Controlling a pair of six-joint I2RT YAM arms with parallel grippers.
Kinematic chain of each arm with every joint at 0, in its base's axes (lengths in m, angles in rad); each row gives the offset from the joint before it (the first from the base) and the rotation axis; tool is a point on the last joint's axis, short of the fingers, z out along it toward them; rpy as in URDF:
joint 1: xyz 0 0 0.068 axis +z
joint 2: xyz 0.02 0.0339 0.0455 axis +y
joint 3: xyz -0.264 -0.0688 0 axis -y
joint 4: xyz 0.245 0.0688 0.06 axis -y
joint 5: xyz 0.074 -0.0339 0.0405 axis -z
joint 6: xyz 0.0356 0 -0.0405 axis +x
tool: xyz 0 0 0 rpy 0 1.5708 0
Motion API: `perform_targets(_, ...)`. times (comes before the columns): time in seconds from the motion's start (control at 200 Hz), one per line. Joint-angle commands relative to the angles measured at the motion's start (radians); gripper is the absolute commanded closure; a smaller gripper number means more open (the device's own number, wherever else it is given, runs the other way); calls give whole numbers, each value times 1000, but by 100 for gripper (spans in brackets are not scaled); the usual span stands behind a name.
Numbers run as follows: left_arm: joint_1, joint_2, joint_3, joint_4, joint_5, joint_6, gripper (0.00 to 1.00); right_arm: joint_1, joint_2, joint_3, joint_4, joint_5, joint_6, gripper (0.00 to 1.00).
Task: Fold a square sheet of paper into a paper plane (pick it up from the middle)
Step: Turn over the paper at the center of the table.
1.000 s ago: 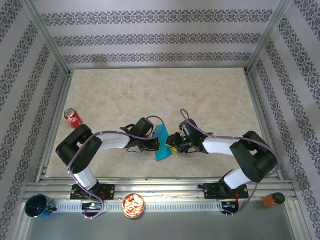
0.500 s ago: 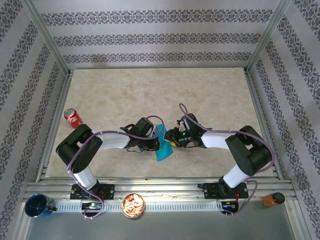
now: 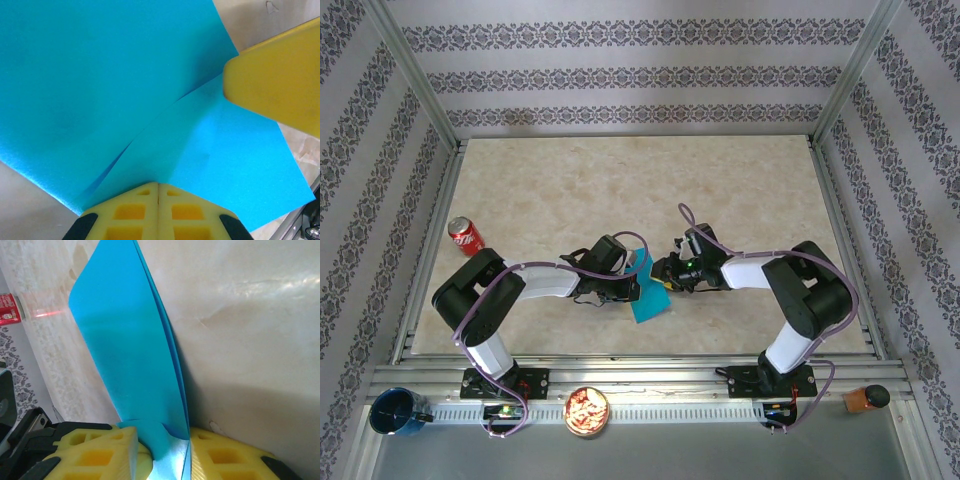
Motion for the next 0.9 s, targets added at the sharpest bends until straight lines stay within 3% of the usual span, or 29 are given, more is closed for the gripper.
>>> perform_targets(0.0,11,-5,-15,0,-3,-5,98,-3,23,8,31,-21,-9,71)
perform_targets(0.245,11,-11,0,4,7,-8,97,-8,45,5,45,-24,-16,85)
perform_targets(0.35,11,-29,13,-6,14,-3,95,-14,40,0,63,-44,-6,97)
perform_targets(0.5,11,-133,8,-2,-12,-20,81,-16,-31,12,24,-49,-33,100)
perform_targets(0.605,13,-235,7,-66,-98,13,72,-18,-108,15,-21,-21,-58,100)
perform_targets(0.784,28,-406,-38,-143,-264,70,52,-10,-302,26,-234,183,-194,100)
perform_targets(0.894,33,-456,-36,-210,-343,130,39,1,-387,100,-517,401,-301,100)
